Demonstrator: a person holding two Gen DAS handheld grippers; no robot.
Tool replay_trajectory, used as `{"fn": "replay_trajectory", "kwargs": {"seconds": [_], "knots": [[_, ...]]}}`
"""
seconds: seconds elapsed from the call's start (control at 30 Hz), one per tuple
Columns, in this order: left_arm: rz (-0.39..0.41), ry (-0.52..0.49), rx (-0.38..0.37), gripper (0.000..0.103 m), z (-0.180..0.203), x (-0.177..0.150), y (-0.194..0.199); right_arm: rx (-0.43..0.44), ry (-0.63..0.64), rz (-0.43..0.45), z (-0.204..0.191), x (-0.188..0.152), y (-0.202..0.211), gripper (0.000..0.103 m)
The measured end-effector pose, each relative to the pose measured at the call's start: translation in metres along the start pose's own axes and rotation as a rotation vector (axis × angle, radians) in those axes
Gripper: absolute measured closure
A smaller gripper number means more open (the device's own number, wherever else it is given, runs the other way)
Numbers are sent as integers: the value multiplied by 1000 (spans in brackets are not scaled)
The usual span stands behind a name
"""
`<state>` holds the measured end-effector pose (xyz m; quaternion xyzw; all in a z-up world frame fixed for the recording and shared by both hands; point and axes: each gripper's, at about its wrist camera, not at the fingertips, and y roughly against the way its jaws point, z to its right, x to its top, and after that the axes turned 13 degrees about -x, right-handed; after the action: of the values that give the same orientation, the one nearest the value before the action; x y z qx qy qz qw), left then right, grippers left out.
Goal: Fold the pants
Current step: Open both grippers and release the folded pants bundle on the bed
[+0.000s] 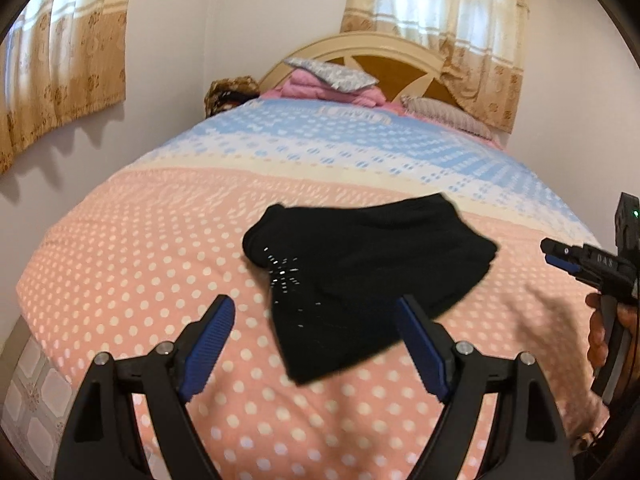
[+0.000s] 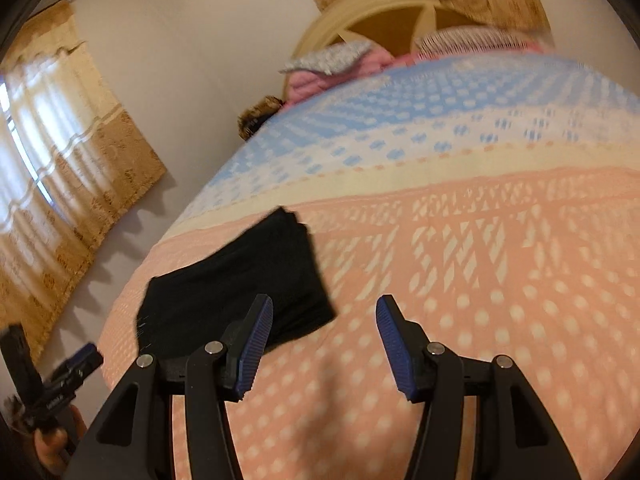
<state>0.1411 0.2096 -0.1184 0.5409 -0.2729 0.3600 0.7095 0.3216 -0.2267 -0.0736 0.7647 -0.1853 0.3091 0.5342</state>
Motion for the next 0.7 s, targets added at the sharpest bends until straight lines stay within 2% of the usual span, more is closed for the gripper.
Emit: {"fn": "replay_trajectory", "kwargs": {"seconds": [0.2, 0.3, 0.4, 0.5, 0.57, 0.7], "knots": [[55, -25, -38, 17, 20, 0, 36, -14, 114, 118, -40, -20, 82, 41], [75, -24, -70, 10, 26, -1, 49, -44, 159, 177, -57, -27, 113, 39], [104, -41, -80, 10, 32, -1, 59, -64, 205, 211, -71, -32, 135, 32], [137, -47, -98, 9, 37, 0, 70, -82, 241, 258, -82, -37, 156, 32], [163, -57, -94, 3, 41, -1, 76, -93, 255, 284, -87, -40, 168, 32], [188, -63, -108, 3, 46, 0, 84, -101, 263, 306, -92, -44, 184, 32]]}}
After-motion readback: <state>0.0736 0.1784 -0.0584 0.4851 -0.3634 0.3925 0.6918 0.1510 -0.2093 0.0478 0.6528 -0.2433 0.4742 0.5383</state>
